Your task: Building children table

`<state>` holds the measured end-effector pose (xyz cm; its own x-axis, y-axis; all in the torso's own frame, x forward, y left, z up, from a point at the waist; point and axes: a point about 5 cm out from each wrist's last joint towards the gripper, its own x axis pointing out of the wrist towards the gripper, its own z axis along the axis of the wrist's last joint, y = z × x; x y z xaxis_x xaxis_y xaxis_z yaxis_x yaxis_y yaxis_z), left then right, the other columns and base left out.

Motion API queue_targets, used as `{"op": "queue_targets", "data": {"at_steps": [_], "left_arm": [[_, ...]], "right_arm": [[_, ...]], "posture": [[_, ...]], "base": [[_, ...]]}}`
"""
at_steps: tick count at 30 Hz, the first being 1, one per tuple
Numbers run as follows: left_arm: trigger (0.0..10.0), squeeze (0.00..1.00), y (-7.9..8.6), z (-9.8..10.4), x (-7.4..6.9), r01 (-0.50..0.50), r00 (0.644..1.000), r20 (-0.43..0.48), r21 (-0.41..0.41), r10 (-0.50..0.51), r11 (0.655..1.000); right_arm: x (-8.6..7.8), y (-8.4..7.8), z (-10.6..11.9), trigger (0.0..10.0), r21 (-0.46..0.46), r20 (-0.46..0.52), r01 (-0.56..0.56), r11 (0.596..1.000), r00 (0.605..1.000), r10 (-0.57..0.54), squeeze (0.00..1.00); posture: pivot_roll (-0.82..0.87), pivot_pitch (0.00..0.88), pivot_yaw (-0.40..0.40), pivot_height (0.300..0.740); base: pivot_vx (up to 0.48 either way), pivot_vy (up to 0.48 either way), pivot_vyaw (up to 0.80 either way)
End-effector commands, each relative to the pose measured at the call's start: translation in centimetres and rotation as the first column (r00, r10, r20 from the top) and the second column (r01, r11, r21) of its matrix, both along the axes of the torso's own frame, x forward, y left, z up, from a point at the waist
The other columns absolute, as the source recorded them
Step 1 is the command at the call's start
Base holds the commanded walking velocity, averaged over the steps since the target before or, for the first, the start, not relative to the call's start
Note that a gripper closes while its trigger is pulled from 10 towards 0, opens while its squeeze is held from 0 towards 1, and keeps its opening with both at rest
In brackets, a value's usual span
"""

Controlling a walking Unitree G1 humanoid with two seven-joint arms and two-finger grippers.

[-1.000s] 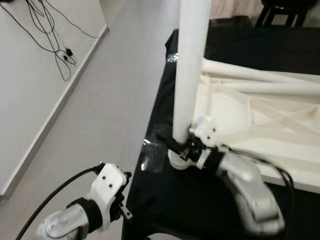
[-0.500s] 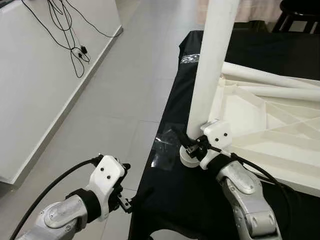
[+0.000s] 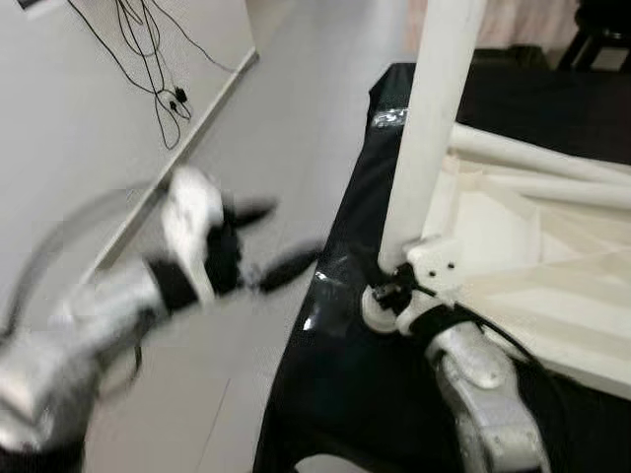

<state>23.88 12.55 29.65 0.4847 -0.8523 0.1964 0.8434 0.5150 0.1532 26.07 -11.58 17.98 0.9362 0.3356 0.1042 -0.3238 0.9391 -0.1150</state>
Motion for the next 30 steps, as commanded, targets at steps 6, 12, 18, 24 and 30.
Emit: {"op": "queue_targets", "data": {"at_steps": [6,12,18,24,30], "left_arm": [[10.0,1.00,-1.7,0.8,1.7,0.171,0.984,-0.056,-0.003,-0.170,0.985],[10.0,0.00,-4.1,2.5,3.3,0.292,0.956,-0.032,0.047,-0.291,0.955],[10.0,0.00,-5.8,2.9,4.6,0.401,0.915,-0.091,0.098,-0.393,0.911],[10.0,0.00,-7.1,3.1,5.4,0.435,0.900,-0.097,0.127,-0.425,0.891],[10.0,0.00,-8.0,3.1,6.1,0.441,0.897,-0.097,0.136,-0.431,0.887]], "right_arm": [[-0.1,-0.4,-2.4,10.0,-0.004,-0.120,0.059,0.998,0.991,-0.059,0.00],[-0.2,-0.1,-2.3,10.0,0.007,-0.116,0.068,0.998,0.991,-0.067,0.00],[-0.2,0.2,-2.2,10.0,0.012,-0.106,0.058,0.998,0.993,-0.056,0.00],[-0.3,0.6,-2.0,10.0,0.012,-0.092,0.040,0.999,0.995,-0.039,0.00],[-0.4,0.9,-1.9,10.0,0.009,-0.082,0.024,1.000,0.996,-0.024,0.00]], "posture": [[0.01,0.133,0.108,0.740],[0.00,0.132,0.127,0.740],[0.00,0.134,0.139,0.740],[0.00,0.135,0.143,0.740],[0.00,0.134,0.143,0.740]], "base": [[0.000,0.000,0.00],[0.000,0.000,0.00],[0.000,0.000,0.00],[0.000,0.000,0.00],[0.000,0.000,0.00]]}}
